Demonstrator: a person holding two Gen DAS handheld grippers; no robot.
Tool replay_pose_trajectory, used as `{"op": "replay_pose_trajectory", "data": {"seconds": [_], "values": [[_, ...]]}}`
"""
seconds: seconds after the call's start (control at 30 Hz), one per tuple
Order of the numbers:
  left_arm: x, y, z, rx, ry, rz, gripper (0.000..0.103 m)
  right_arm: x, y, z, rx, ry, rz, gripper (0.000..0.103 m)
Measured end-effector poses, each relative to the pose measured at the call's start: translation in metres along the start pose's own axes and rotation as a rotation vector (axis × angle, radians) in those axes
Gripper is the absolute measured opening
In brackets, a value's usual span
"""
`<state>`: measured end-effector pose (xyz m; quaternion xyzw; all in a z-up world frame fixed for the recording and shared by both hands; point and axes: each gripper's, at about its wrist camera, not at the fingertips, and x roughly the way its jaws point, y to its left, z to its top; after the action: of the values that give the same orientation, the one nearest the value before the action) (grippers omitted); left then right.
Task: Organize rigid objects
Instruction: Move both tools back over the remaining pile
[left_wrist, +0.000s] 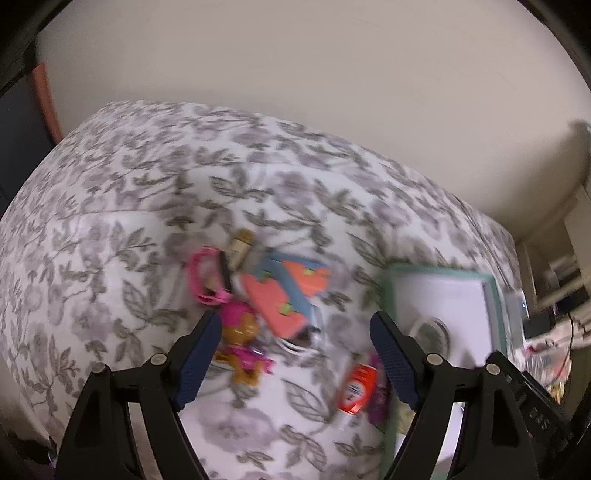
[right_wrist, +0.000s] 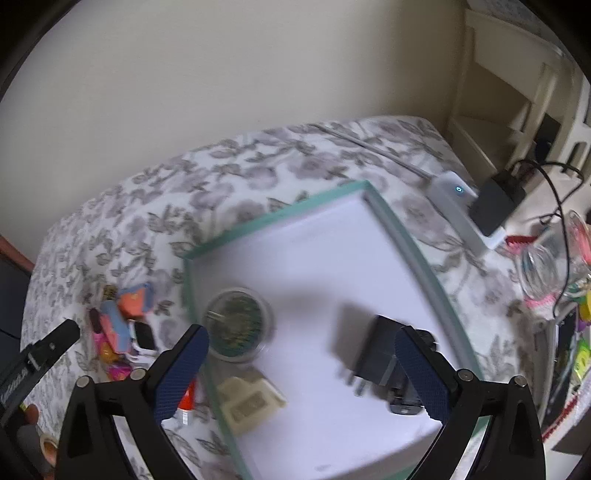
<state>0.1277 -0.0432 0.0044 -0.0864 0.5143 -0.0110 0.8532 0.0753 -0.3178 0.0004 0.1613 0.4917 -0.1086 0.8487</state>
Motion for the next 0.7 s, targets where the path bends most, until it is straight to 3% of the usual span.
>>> {"op": "replay_pose_trajectory", "data": {"seconds": [0.07, 0.1, 0.27, 0.47, 0.7], "values": [[0.0, 0.013, 0.005, -0.025, -0.013, 0.023, 0.098, 0.0, 0.01, 0.0, -0.013, -0.013, 0.021, 0.103], [0.0, 0.019, 0.007, -0.035, -0.021, 0.031, 0.1, 0.0, 0.016, 0.0, -0.023, -0.019, 0.031, 0.103], [-0.004, 0.054, 0.019, -0.097, -0.046, 0.066, 0.1, 0.005, 0.046, -0.003, -0.052, -0.029, 0.089, 0.103], [-0.006, 0.084, 0.027, -0.149, -0.057, 0.079, 0.1, 0.011, 0.089, -0.012, -0.151, -0.027, 0.096, 0.103], [0.006, 0.096, 0.029, -0.157, 0.012, 0.075, 0.1, 0.028, 0.117, -0.028, -0.206, 0.034, 0.106, 0.101]]}}
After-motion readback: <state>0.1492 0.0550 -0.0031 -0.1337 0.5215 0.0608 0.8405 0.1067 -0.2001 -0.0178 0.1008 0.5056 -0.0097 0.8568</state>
